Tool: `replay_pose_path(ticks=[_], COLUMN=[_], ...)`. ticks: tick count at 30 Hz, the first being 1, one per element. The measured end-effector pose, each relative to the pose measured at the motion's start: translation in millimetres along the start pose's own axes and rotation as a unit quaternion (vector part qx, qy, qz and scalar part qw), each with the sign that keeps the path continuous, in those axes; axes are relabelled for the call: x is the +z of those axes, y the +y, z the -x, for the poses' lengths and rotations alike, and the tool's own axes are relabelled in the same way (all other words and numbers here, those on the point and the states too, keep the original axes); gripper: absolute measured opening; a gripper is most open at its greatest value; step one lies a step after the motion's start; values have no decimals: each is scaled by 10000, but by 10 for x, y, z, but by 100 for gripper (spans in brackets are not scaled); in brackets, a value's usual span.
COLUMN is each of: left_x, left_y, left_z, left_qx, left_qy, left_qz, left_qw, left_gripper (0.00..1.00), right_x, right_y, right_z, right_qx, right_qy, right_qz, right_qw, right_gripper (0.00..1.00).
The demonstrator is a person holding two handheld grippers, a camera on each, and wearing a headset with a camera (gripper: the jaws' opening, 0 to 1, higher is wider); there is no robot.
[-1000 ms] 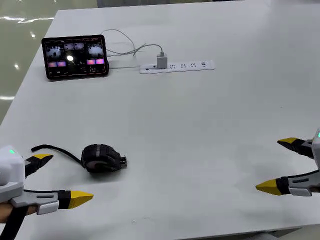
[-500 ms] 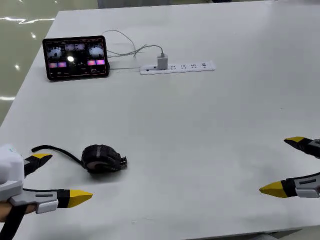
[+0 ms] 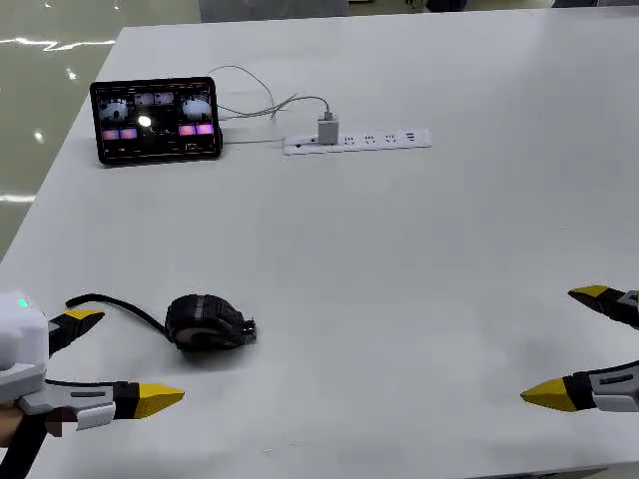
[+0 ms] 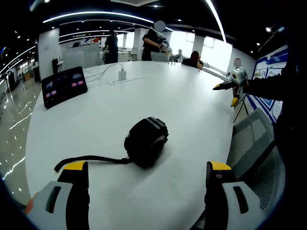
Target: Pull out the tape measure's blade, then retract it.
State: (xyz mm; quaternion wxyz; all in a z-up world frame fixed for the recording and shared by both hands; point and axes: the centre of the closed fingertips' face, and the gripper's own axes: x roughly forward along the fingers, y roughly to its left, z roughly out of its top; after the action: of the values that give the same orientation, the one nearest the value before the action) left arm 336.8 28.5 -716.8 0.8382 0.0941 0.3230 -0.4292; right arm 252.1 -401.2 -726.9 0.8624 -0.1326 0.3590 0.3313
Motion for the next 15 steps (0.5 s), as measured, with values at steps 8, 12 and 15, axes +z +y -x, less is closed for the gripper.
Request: replay_pose_path(ticks=[8,12,15], left_x=[-21,-11,-2], left_y=[10,6,16], left_z=[0,-2,-4], left_qx=[-9,-21,-15], left_qy=[51,41,32], left_qz=[-1,11,3], left_qw=[10000,10000,10000], left_gripper=[99,99,99], right_x=[-6,-16,-24], right_y=[26,35,44], right_z=[-4,-2,-5], right_qx=[17,28,43], right_qy=[0,6,19], right_qz=[0,11,5], right_qw=[10000,10000,10000], right_gripper=[99,99,99])
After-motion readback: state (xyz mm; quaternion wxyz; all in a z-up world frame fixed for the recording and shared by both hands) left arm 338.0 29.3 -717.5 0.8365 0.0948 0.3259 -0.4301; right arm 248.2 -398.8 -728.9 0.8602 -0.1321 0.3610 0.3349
